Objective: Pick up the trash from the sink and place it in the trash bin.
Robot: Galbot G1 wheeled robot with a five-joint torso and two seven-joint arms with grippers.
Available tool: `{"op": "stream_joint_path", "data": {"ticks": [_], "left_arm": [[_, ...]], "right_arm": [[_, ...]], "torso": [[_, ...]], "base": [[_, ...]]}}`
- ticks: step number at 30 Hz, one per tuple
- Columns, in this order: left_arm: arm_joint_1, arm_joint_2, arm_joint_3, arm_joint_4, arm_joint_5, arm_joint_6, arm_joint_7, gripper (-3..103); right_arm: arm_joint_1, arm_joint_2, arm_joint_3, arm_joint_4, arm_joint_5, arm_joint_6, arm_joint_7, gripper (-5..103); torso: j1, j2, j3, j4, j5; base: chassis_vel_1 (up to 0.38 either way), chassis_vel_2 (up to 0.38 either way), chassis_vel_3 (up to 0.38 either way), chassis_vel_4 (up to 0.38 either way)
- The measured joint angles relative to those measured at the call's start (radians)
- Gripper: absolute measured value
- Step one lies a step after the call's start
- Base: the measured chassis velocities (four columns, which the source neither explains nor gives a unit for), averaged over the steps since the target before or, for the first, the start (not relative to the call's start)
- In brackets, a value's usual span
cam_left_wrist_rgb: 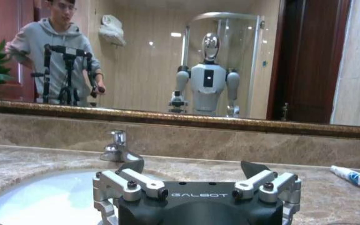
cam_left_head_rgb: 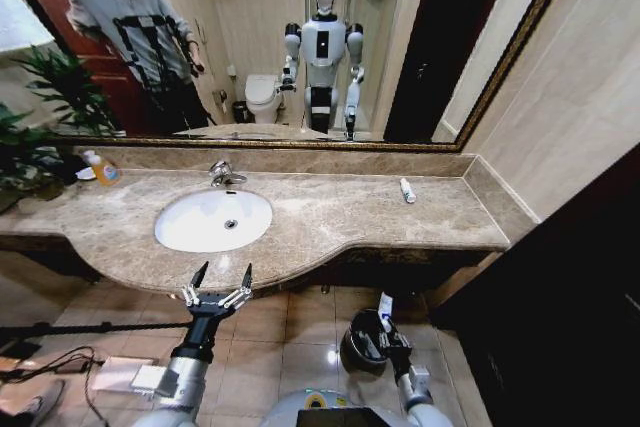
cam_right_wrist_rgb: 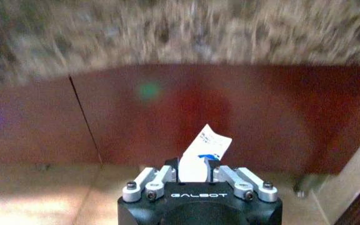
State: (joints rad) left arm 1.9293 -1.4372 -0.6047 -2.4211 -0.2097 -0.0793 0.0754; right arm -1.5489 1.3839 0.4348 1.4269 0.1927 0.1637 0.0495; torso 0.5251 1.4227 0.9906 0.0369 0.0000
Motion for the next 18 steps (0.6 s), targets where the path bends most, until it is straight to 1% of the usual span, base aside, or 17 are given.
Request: {"op": "stream_joint_path", "data": {"ticks": [3,5,6,10,11,14,15,17,18], "left_arm": [[0.000,0.000,0.000,0.000,0.000,0.000,0.000,100],[0.000,0.000,0.000,0.000,0.000,0.000,0.000,100],[0.000,0.000,0.000,0.000,0.000,0.000,0.000,100],[0.000,0.000,0.000,0.000,0.000,0.000,0.000,100],[0.000,0.000,0.000,0.000,0.000,0.000,0.000,100],[0.000,0.000,0.000,0.000,0.000,0.000,0.000,100],[0.000,0.000,0.000,0.000,0.000,0.000,0.000,100],[0.000,0.000,0.000,0.000,0.000,0.000,0.000,100],[0.000,0.000,0.000,0.000,0.000,0.000,0.000,100]], "right_arm": [[0.031,0.001,-0.003,-0.065,0.000,-0.001,-0.014,25],[0.062,0.006,-0.005,-0.138,-0.003,-0.010,-0.037,25],[0.062,0.006,-0.005,-0.138,-0.003,-0.010,-0.037,25],[0.133,0.014,-0.008,-0.296,-0.011,-0.004,-0.050,25],[0.133,0.014,-0.008,-0.296,-0.011,-0.004,-0.050,25],[0.183,0.021,-0.008,-0.406,-0.008,0.007,-0.057,25],[0.183,0.021,-0.008,-0.406,-0.008,0.007,-0.057,25],[0.217,0.024,-0.009,-0.471,-0.011,0.015,-0.067,25],[0.263,0.031,-0.011,-0.544,-0.015,0.024,-0.074,25]], "torso": [[0.000,0.000,0.000,0.0000,-0.0001],[0.000,0.000,0.000,0.0000,0.0000],[0.000,0.000,0.000,0.0000,0.0000],[0.000,0.000,0.000,0.0000,0.0000],[0.000,0.000,0.000,0.0000,0.0000],[0.000,0.000,0.000,-0.0001,0.0000],[0.000,0.000,0.000,-0.0001,0.0000],[0.000,0.000,0.000,-0.0002,-0.0001],[0.000,0.000,0.000,-0.0003,-0.0003]], "base": [[0.000,0.000,0.000,0.000],[0.000,0.000,0.000,0.000],[0.000,0.000,0.000,0.000],[0.000,0.000,0.000,0.000],[0.000,0.000,0.000,0.000],[0.000,0.000,0.000,0.000],[0.000,0.000,0.000,0.000],[0.000,0.000,0.000,0.000],[0.000,0.000,0.000,0.000]]}}
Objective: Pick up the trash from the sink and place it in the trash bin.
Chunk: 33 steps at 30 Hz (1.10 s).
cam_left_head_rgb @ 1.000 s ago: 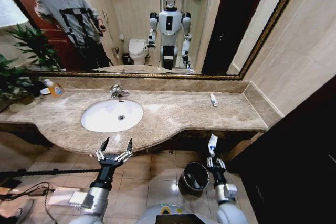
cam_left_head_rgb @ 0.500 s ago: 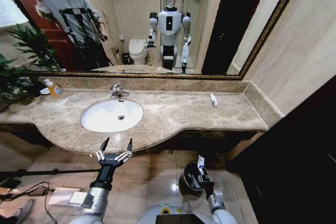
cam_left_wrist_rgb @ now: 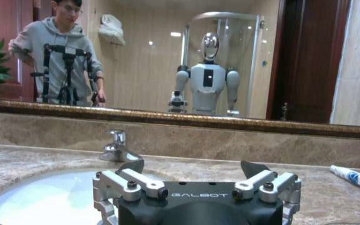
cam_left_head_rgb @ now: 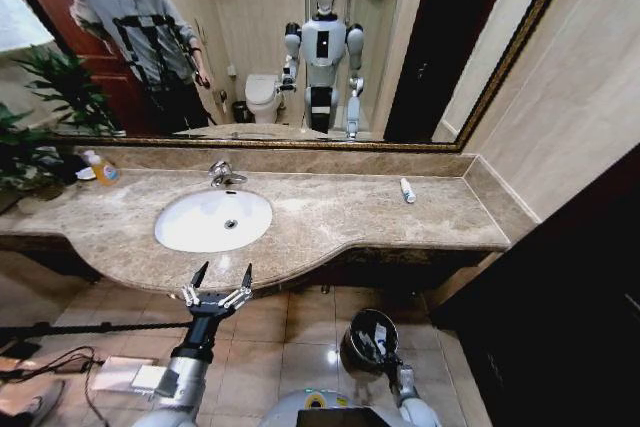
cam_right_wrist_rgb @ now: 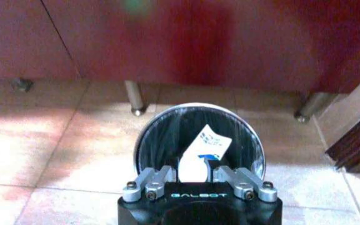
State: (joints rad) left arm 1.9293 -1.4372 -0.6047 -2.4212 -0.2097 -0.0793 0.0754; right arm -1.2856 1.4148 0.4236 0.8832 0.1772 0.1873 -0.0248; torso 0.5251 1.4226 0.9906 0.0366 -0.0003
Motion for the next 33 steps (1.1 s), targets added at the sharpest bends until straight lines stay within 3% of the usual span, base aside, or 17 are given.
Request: {"op": "stream_joint_path", "data": {"ticks": [13,28,33], "left_arm": [[0.000,0.000,0.000,0.000,0.000,0.000,0.000,100],[0.000,0.000,0.000,0.000,0.000,0.000,0.000,100],[0.000,0.000,0.000,0.000,0.000,0.000,0.000,100]], "right_arm": [[0.206,0.029,0.007,-0.292,-0.060,0.024,-0.018,25],[0.246,0.029,0.007,-0.365,-0.068,0.021,-0.027,22],[0.244,0.030,0.008,-0.357,-0.072,0.019,-0.024,42]], "torso": [[0.000,0.000,0.000,0.0003,0.0003],[0.000,0.000,0.000,0.0002,0.0003],[0.000,0.000,0.000,0.0002,0.0003]], "base": [[0.000,0.000,0.000,0.000],[0.000,0.000,0.000,0.000],[0.000,0.000,0.000,0.000]]}}
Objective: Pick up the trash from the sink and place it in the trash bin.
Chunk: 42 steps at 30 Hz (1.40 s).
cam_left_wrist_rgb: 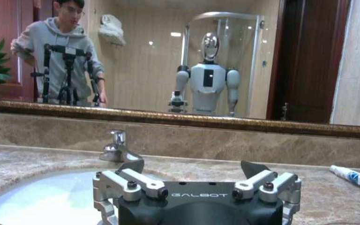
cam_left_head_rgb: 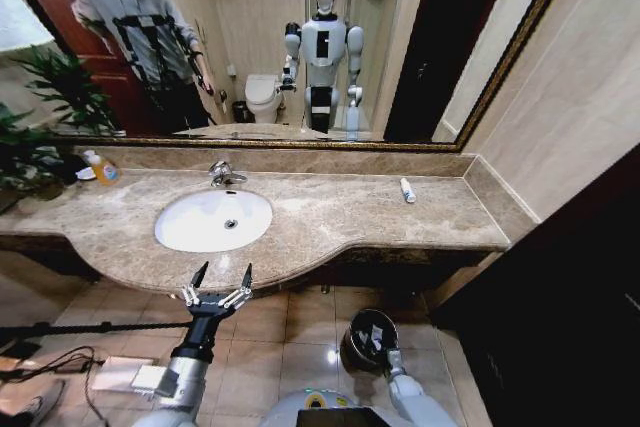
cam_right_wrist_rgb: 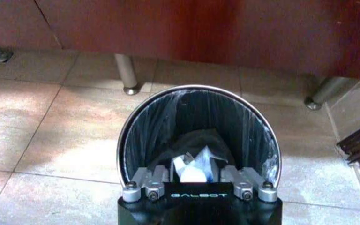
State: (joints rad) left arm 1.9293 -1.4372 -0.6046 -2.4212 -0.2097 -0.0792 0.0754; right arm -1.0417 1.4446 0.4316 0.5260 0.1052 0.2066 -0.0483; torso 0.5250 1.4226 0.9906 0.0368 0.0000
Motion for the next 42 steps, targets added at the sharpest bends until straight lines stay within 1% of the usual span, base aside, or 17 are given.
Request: {"op": "stream_joint_path", "data": {"ticks": [2,3,4,6,8,9,10,11,13,16,27,30,31,33,34,37,42], "left_arm": [[0.000,0.000,0.000,0.000,0.000,0.000,0.000,100],[0.000,0.000,0.000,0.000,0.000,0.000,0.000,100],[0.000,0.000,0.000,0.000,0.000,0.000,0.000,100],[0.000,0.000,0.000,0.000,0.000,0.000,0.000,100],[0.000,0.000,0.000,0.000,0.000,0.000,0.000,100],[0.000,0.000,0.000,0.000,0.000,0.000,0.000,100],[0.000,0.000,0.000,0.000,0.000,0.000,0.000,100],[0.000,0.000,0.000,0.000,0.000,0.000,0.000,100],[0.000,0.000,0.000,0.000,0.000,0.000,0.000,100],[0.000,0.000,0.000,0.000,0.000,0.000,0.000,100],[0.000,0.000,0.000,0.000,0.000,0.000,0.000,100],[0.000,0.000,0.000,0.000,0.000,0.000,0.000,100],[0.000,0.000,0.000,0.000,0.000,0.000,0.000,100],[0.000,0.000,0.000,0.000,0.000,0.000,0.000,100],[0.000,0.000,0.000,0.000,0.000,0.000,0.000,100],[0.000,0.000,0.000,0.000,0.000,0.000,0.000,100],[0.000,0.000,0.000,0.000,0.000,0.000,0.000,100]], "right_arm": [[-0.005,0.000,0.000,0.009,0.000,0.000,0.002,53],[-0.005,0.000,0.000,0.009,0.000,0.000,0.002,53],[-0.009,0.000,0.000,0.014,-0.001,-0.001,0.002,58],[-0.011,0.000,0.001,0.018,-0.001,-0.001,0.002,58],[-0.023,-0.001,0.002,0.035,-0.001,-0.002,0.006,69],[-0.023,-0.001,0.002,0.035,-0.001,-0.002,0.006,69],[-0.027,-0.001,0.002,0.043,-0.001,-0.002,0.006,74],[-0.042,-0.004,0.003,0.065,-0.001,-0.002,0.007,85],[-0.046,-0.004,0.003,0.070,-0.001,-0.003,0.007,85],[-0.089,-0.014,0.005,0.136,0.000,-0.004,0.009,100],[-0.242,-0.028,0.017,0.360,-0.005,-0.006,0.032,100],[-0.315,-0.033,0.028,0.513,-0.006,-0.006,0.058,100],[-0.315,-0.033,0.028,0.513,-0.006,-0.006,0.058,100],[-0.376,-0.035,0.041,0.645,-0.012,0.008,0.088,100],[-0.376,-0.035,0.041,0.645,-0.012,0.008,0.088,100],[-0.468,-0.037,0.077,0.814,-0.071,0.037,0.122,100],[-0.563,-0.042,0.103,0.986,-0.074,0.039,0.149,100]], "torso": [[0.000,0.000,0.000,0.0000,0.0000],[0.000,0.000,0.000,0.0000,0.0000],[0.000,0.000,0.000,0.0000,0.0000],[0.000,0.000,0.000,0.0000,0.0000],[0.000,0.000,0.000,0.0000,0.0000],[0.000,0.000,0.000,0.0000,0.0000],[0.000,0.000,0.000,0.0000,0.0000],[0.000,0.000,0.000,0.0000,0.0000],[0.000,0.000,0.000,0.0000,0.0000],[0.000,0.000,0.000,0.0000,-0.0001],[0.000,0.000,0.000,-0.0001,0.0001],[0.000,0.000,0.000,0.0000,0.0002],[0.000,0.000,0.000,0.0000,0.0002],[0.000,0.000,0.000,-0.0001,0.0000],[0.000,0.000,0.000,-0.0001,0.0000],[0.000,0.000,0.000,0.0000,-0.0001],[0.000,0.000,0.000,0.0001,-0.0001]], "base": [[0.000,0.000,0.000,0.000],[0.000,0.000,0.000,0.000],[0.000,0.000,0.000,0.000],[0.000,0.000,0.000,0.000],[0.000,0.000,0.000,0.000],[0.000,0.000,0.000,0.000],[0.000,0.000,0.000,0.000],[0.000,0.000,0.000,0.000],[0.000,0.000,0.000,0.000],[0.000,0.000,0.000,0.000],[0.000,0.000,0.000,0.000],[0.000,0.000,0.000,0.000],[0.000,0.000,0.000,0.000],[0.000,0.000,0.000,0.000],[0.000,0.000,0.000,0.000],[0.000,0.000,0.000,0.000],[0.000,0.000,0.000,0.000]]}}
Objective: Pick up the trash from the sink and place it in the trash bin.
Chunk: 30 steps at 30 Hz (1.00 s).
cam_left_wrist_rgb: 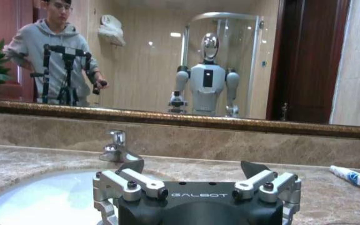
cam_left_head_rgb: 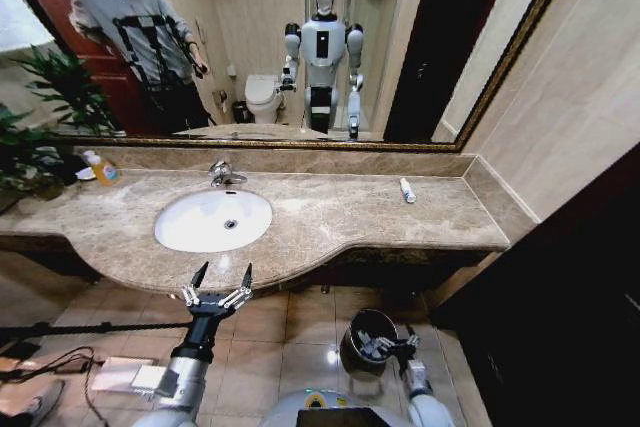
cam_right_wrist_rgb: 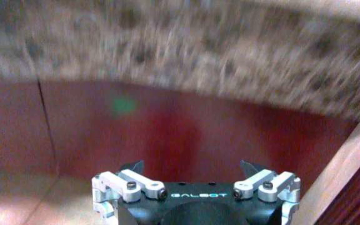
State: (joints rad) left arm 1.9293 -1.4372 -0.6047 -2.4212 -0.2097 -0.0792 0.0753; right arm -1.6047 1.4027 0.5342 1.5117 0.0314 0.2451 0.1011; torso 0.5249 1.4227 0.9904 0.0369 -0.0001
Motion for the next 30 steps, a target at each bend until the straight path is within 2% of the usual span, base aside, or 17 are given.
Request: {"op": "stream_joint_path", "data": {"ticks": [5,6,9,14,16,17,20,22,24,25,27,28,30], "left_arm": [[0.000,0.000,0.000,0.000,0.000,0.000,0.000,100],[0.000,0.000,0.000,0.000,0.000,0.000,0.000,100],[0.000,0.000,0.000,0.000,0.000,0.000,0.000,100],[0.000,0.000,0.000,0.000,0.000,0.000,0.000,100],[0.000,0.000,0.000,0.000,0.000,0.000,0.000,100],[0.000,0.000,0.000,0.000,0.000,0.000,0.000,100],[0.000,0.000,0.000,0.000,0.000,0.000,0.000,100],[0.000,0.000,0.000,0.000,0.000,0.000,0.000,100],[0.000,0.000,0.000,0.000,0.000,0.000,0.000,100],[0.000,0.000,0.000,0.000,0.000,0.000,0.000,100],[0.000,0.000,0.000,0.000,0.000,0.000,0.000,100],[0.000,0.000,0.000,0.000,0.000,0.000,0.000,100],[0.000,0.000,0.000,0.000,0.000,0.000,0.000,100]], "right_arm": [[-0.148,0.012,0.047,0.263,0.035,-0.007,0.025,100],[-0.148,0.012,0.047,0.263,0.035,-0.007,0.025,100],[-0.197,0.027,0.072,0.439,0.075,-0.033,0.028,100],[-0.187,0.026,0.071,0.545,0.098,-0.081,0.030,100],[-0.129,0.010,0.058,0.588,0.113,-0.131,0.034,100],[-0.129,0.010,0.058,0.588,0.113,-0.131,0.034,100],[-0.017,-0.041,0.030,0.615,0.174,-0.215,0.042,100],[0.015,-0.056,0.025,0.615,0.192,-0.235,0.043,100],[0.113,-0.104,0.010,0.587,0.237,-0.278,0.043,100],[0.113,-0.104,0.010,0.587,0.237,-0.278,0.043,100],[0.224,-0.152,-0.008,0.519,0.275,-0.306,0.039,100],[0.224,-0.152,-0.008,0.519,0.275,-0.306,0.039,100],[0.333,-0.184,-0.026,0.435,0.293,-0.319,0.033,100]], "torso": [[0.000,0.000,0.000,-0.0002,0.0002],[0.000,0.000,0.000,-0.0002,0.0002],[0.000,0.000,0.000,-0.0002,0.0000],[0.000,0.000,0.000,-0.0002,-0.0001],[0.000,0.000,0.000,-0.0001,0.0001],[0.000,0.000,0.000,-0.0001,0.0001],[0.000,0.000,0.000,-0.0001,0.0002],[0.000,0.000,0.000,-0.0002,0.0002],[0.000,0.000,0.000,0.0000,0.0004],[0.000,0.000,0.000,0.0000,0.0004],[0.000,0.000,0.000,-0.0002,0.0003],[0.000,0.000,0.000,-0.0002,0.0003],[0.000,0.000,0.000,-0.0001,0.0005]], "base": [[0.000,0.000,0.000,0.000],[0.000,0.000,0.000,0.000],[0.000,0.000,0.000,0.000],[0.000,0.000,0.000,0.000],[0.000,0.000,0.000,0.000],[0.000,0.000,0.000,0.000],[0.000,0.000,0.000,0.000],[0.000,0.000,0.000,0.000],[0.000,0.000,0.000,0.000],[0.000,0.000,0.000,0.000],[0.000,0.000,0.000,0.000],[0.000,0.000,0.000,0.000],[0.000,0.000,0.000,0.000]]}}
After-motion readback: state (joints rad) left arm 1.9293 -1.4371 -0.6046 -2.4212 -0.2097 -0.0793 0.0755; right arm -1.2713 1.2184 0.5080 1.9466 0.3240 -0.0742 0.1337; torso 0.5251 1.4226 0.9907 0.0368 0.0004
